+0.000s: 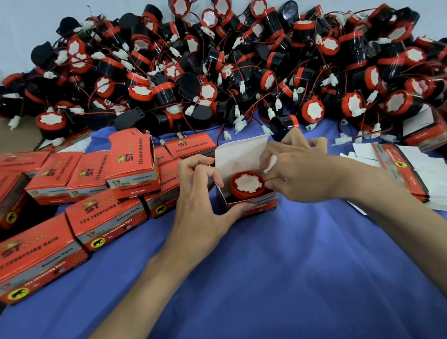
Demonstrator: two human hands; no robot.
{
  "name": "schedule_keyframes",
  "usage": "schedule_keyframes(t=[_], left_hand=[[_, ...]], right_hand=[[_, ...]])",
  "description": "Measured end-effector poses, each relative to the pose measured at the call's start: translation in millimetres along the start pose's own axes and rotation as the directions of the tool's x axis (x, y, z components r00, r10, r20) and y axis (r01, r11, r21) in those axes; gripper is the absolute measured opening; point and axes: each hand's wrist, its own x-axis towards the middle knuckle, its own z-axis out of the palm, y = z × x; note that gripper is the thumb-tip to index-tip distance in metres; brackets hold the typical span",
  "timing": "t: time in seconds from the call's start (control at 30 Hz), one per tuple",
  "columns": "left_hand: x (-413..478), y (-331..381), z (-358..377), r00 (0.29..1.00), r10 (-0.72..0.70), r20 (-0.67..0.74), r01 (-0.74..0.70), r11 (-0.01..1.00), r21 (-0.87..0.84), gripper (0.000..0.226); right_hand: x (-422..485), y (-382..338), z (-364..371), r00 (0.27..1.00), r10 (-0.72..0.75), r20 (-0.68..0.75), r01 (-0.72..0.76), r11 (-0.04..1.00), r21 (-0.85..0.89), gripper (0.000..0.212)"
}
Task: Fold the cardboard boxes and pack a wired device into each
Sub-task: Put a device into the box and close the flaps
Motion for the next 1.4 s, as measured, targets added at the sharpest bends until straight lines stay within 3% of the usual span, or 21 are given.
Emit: schedule_keyframes(t=[0.13,0.2,0.33,0.53,0.73,0.87,0.93,1.03,1.1,1.17,1.23,1.3,1.4], left_hand=[[-0.2,1.8,-1.5,0.999,-0.010,0.035,0.010,1.000,0.001,0.054],[-0.4,3.3,-3.2,0.999,-0.013,0.053,0.013,1.000,-0.003,0.062],[-0.2,5.1,-4.9,0.999,-0.002,0.045,0.000,0.998,0.055,0.070],[-1.9,6.3,-4.8,0.994,0.028,0.102,-0.041,0.992,0.121,0.072],[-1.3,6.9,-1.5,0.988,0.045,0.151,-0.068,0.986,0.151,0.051],[-0.4,9.0,-3.7,0.982,-0.096,0.163,0.095,0.995,0.016,0.031],[-0.5,10.4,-3.7,0.971,-0.169,0.167,0.181,0.982,-0.061,0.042],[-2.2,9.7,-2.6,0.974,-0.181,0.137,0.202,0.967,-0.157,0.072],[-1.1,10.1,-3.6,0.974,-0.196,0.116,0.214,0.961,-0.176,0.079],[0.8,11.1,-5.9,0.971,-0.225,0.081,0.236,0.954,-0.187,0.061],[1.6,13.6,-7.7,0.974,-0.226,0.026,0.227,0.956,-0.185,0.039],[0.7,16.1,-8.8,0.987,-0.153,-0.052,0.146,0.983,-0.113,0.029],[-3.1,17.5,-8.2,0.990,-0.030,-0.137,0.028,0.999,-0.016,0.026]], right_hand=[[1.7,18.0,-2.9,0.990,-0.133,0.043,0.126,0.982,0.138,0.020],[1.3,26.2,-7.4,0.984,-0.177,-0.036,0.181,0.968,0.172,0.021],[-5.1,33.3,-18.3,0.961,-0.104,-0.257,0.220,0.851,0.477,0.037],[2.7,22.8,-9.3,0.923,-0.060,-0.380,0.266,0.813,0.517,0.030],[14.0,15.8,14.8,0.961,0.082,-0.264,0.136,0.690,0.711,0.038],[18.4,11.3,21.5,0.944,0.164,-0.286,0.109,0.665,0.739,0.061],[16.8,9.4,20.2,0.962,0.134,-0.239,0.122,0.571,0.812,0.060],[14.9,8.2,15.6,0.988,0.094,-0.122,0.085,0.332,0.939,0.050],[15.3,11.7,14.8,0.993,0.070,-0.094,0.071,0.275,0.959,0.051],[14.5,16.9,16.9,0.996,-0.017,-0.092,0.093,0.317,0.944,0.040],[13.2,22.7,18.1,0.993,-0.106,-0.051,0.093,0.445,0.890,0.038],[15.1,26.8,19.9,0.990,-0.143,-0.016,0.098,0.591,0.801,0.039],[19.5,29.9,25.7,0.984,-0.172,-0.053,0.161,0.707,0.689,0.038]])
